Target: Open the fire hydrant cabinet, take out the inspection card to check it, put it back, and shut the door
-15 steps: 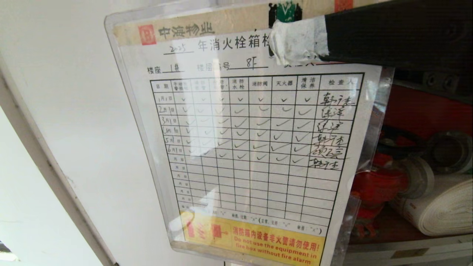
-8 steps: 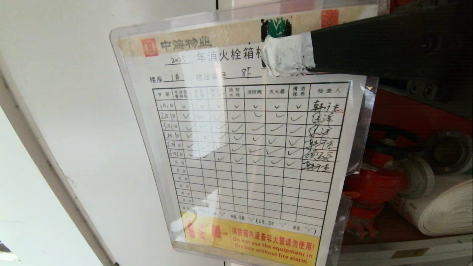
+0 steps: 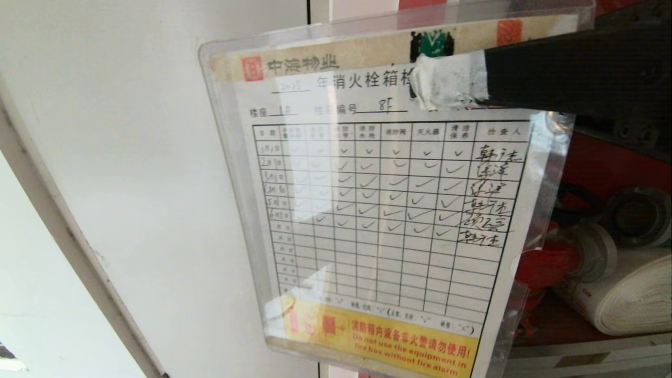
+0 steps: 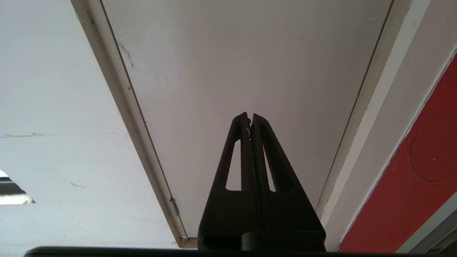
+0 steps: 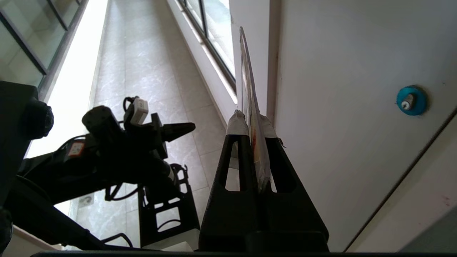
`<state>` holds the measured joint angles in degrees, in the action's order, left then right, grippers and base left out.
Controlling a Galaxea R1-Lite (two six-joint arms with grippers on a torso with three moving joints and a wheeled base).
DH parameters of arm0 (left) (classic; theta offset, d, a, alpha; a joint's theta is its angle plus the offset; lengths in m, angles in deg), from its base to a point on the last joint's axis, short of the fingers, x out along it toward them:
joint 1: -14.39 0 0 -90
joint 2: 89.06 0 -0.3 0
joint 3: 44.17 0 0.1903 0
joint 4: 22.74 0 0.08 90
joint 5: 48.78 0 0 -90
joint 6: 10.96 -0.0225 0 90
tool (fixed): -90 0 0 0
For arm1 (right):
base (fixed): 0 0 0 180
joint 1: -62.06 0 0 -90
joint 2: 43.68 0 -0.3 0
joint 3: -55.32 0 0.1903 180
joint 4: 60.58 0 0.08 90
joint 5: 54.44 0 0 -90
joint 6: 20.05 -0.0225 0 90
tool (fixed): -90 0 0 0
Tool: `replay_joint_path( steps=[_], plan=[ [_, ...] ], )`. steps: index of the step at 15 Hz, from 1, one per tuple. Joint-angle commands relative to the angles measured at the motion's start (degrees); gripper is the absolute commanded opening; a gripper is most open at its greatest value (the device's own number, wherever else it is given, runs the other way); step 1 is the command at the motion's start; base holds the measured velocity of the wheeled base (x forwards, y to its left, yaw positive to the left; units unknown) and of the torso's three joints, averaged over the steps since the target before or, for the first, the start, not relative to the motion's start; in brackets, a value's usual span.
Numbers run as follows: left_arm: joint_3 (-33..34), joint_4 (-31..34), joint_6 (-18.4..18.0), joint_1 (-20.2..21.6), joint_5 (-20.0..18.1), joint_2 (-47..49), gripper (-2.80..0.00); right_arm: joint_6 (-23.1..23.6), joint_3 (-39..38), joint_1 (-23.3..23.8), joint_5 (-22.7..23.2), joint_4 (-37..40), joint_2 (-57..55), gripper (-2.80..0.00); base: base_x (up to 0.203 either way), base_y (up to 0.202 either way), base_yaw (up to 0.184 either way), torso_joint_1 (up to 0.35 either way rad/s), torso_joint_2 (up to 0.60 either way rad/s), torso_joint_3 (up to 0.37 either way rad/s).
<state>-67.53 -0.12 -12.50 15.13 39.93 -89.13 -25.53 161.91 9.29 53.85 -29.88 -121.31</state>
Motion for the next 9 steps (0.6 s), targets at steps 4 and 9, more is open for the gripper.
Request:
replay_joint_path(
  steps=[4, 9],
  plan=[
    [0.44, -0.04, 0.04, 0.05, -0.03, 0.07, -2.8, 0.02, -1.4, 1.86, -2.53, 4.29, 6.86, -2.8, 0.0, 0.0, 0.0, 0.0, 0.0, 0.0],
    [0.44, -0.04, -0.04, 0.05, -0.02, 0.07, -2.8, 0.76, -2.8, 1.88, -5.29, 9.93, 13.73, -2.8, 0.0, 0.0, 0.0, 0.0, 0.0, 0.0]
  ],
)
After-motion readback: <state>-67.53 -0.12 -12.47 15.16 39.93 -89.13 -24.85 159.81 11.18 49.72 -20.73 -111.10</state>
